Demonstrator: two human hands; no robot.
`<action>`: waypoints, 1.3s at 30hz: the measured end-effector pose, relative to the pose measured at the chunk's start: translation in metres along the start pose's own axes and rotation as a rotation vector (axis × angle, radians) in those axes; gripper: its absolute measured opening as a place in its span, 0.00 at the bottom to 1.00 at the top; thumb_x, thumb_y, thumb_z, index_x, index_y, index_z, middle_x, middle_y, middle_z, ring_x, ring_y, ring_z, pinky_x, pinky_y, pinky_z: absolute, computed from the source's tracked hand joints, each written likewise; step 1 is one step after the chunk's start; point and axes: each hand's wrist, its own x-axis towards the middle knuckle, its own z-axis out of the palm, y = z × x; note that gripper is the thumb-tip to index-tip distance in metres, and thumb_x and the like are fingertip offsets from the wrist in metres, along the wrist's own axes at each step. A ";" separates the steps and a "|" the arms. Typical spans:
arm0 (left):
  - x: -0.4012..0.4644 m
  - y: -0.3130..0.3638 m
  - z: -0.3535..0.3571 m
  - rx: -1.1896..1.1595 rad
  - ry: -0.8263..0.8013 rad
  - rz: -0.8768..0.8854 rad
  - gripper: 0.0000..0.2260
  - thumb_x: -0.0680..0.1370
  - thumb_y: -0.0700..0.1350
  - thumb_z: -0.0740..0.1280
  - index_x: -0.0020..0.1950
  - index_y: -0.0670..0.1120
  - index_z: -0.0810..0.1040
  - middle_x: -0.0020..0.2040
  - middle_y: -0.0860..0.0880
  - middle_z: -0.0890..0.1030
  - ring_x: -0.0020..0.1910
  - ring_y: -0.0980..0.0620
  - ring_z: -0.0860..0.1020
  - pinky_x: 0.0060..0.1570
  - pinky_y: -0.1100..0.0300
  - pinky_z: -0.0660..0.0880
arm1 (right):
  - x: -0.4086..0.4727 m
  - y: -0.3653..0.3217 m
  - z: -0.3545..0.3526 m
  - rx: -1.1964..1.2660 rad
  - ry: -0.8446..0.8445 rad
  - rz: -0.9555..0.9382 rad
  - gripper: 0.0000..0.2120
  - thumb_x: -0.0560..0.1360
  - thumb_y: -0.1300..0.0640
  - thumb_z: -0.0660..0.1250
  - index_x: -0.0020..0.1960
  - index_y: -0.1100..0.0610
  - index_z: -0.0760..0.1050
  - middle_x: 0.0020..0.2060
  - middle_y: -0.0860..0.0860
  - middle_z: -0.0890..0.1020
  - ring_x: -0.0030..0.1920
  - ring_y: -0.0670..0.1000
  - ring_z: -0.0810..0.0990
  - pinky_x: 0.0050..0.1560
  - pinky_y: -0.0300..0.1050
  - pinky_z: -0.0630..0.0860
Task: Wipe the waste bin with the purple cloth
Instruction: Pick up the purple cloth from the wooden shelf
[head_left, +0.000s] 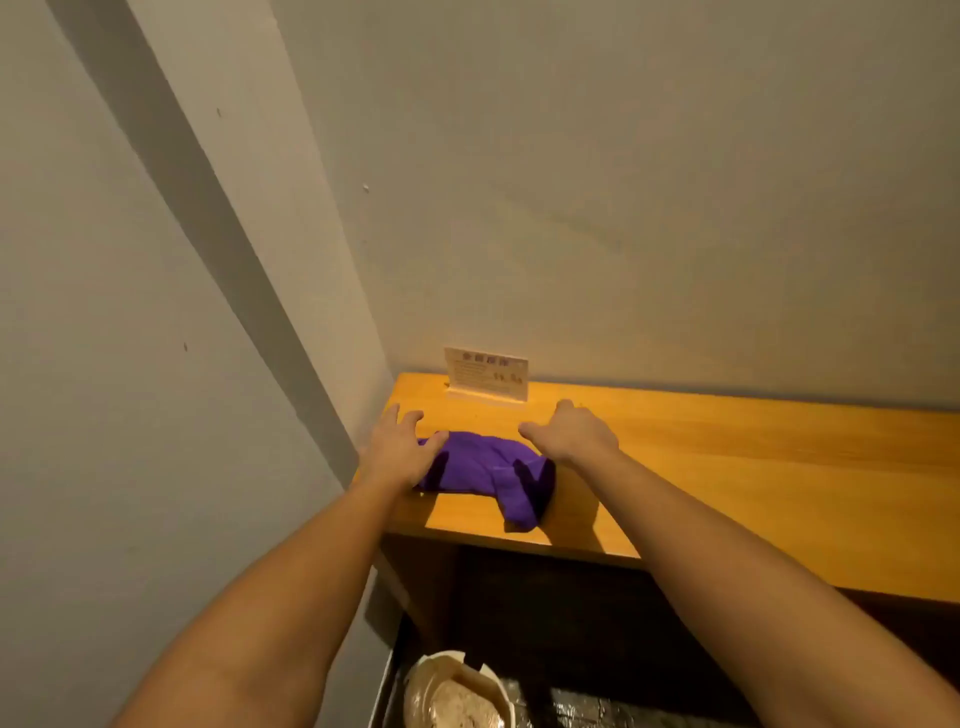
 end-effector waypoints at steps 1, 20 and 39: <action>0.004 -0.006 0.007 -0.093 -0.020 -0.017 0.30 0.80 0.64 0.63 0.78 0.50 0.68 0.83 0.44 0.61 0.79 0.41 0.63 0.74 0.42 0.65 | 0.001 0.000 0.010 -0.038 -0.047 0.045 0.35 0.77 0.32 0.62 0.73 0.56 0.70 0.65 0.56 0.79 0.62 0.59 0.79 0.48 0.51 0.76; -0.088 0.005 0.048 -1.193 -0.263 -0.340 0.09 0.74 0.34 0.69 0.41 0.47 0.73 0.40 0.47 0.76 0.42 0.50 0.76 0.39 0.54 0.73 | -0.034 0.043 0.041 1.392 -0.117 0.143 0.09 0.75 0.67 0.69 0.50 0.54 0.79 0.39 0.55 0.85 0.42 0.55 0.84 0.40 0.45 0.80; -0.299 0.151 0.081 -1.077 -0.228 0.031 0.26 0.71 0.52 0.75 0.68 0.48 0.78 0.62 0.51 0.84 0.63 0.51 0.81 0.59 0.58 0.78 | -0.199 0.168 -0.064 1.275 -0.280 -0.256 0.20 0.64 0.61 0.73 0.55 0.50 0.84 0.50 0.49 0.87 0.54 0.53 0.84 0.47 0.44 0.82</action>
